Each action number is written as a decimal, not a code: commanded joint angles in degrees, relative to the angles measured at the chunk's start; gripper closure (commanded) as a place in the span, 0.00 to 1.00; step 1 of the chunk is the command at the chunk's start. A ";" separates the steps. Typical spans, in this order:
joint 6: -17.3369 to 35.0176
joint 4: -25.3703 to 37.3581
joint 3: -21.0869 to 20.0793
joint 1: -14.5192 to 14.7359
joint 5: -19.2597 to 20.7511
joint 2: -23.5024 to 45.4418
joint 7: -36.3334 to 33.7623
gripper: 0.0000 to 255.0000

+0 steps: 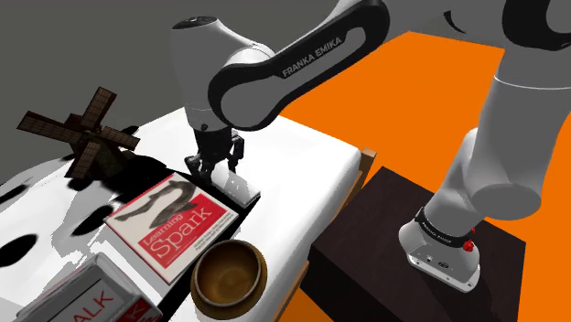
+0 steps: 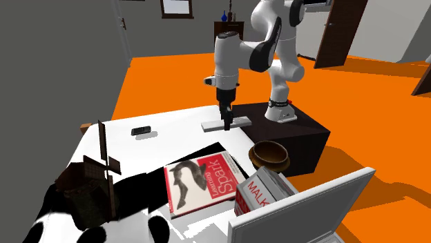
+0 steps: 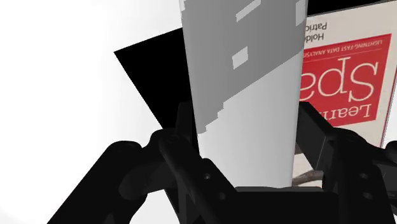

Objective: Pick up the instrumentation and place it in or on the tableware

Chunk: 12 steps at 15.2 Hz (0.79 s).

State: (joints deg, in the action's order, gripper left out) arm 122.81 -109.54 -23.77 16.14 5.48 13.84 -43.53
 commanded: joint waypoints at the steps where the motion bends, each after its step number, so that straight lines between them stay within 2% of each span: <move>1: 0.31 -1.45 -0.99 1.35 -0.27 -1.22 -2.36 1.00; 12: 1.63 -5.60 -6.59 9.53 -0.33 -4.05 -16.35 1.00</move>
State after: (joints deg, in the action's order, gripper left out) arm 124.16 -114.68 -29.80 24.83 5.10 9.99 -58.36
